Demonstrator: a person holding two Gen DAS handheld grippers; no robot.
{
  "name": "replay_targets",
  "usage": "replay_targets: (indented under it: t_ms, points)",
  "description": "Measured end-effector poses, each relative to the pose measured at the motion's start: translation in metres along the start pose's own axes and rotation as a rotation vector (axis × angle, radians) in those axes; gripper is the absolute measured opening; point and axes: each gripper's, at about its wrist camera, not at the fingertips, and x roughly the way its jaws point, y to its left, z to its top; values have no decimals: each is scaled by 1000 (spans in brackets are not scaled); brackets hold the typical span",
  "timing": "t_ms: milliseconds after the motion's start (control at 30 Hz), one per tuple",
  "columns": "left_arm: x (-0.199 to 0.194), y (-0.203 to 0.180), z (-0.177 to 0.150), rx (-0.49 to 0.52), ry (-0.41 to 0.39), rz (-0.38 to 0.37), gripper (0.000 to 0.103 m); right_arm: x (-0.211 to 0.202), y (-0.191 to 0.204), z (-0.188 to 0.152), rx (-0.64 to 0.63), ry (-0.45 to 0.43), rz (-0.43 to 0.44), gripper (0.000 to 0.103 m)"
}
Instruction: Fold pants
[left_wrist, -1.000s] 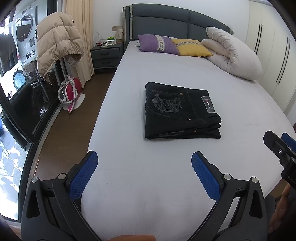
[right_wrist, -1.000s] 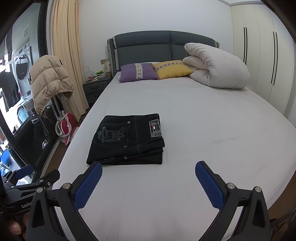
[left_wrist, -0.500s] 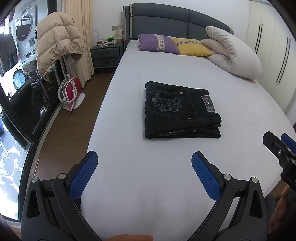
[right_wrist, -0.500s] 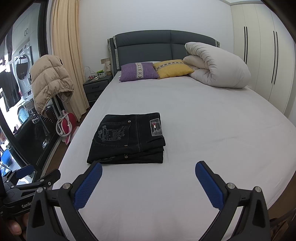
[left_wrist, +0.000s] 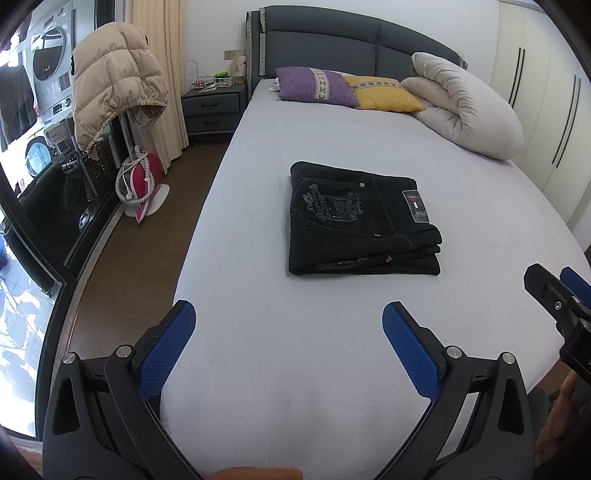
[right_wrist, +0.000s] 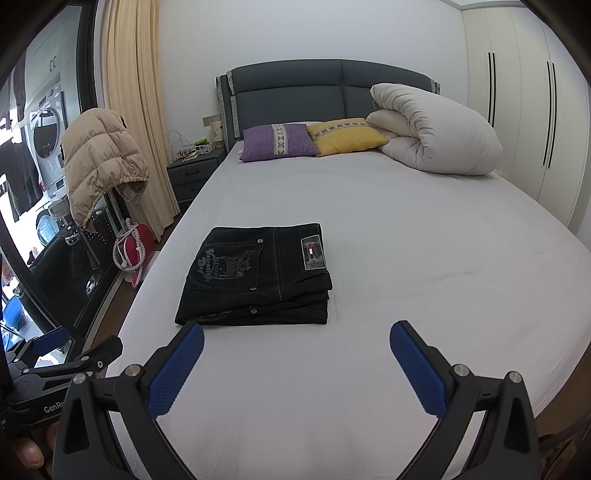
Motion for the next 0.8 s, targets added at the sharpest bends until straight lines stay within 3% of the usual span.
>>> replay_targets:
  t_ms: [800]
  points:
    - [1,1,0,0,-1,-2,103,1,1,0,-4,-2,2,103]
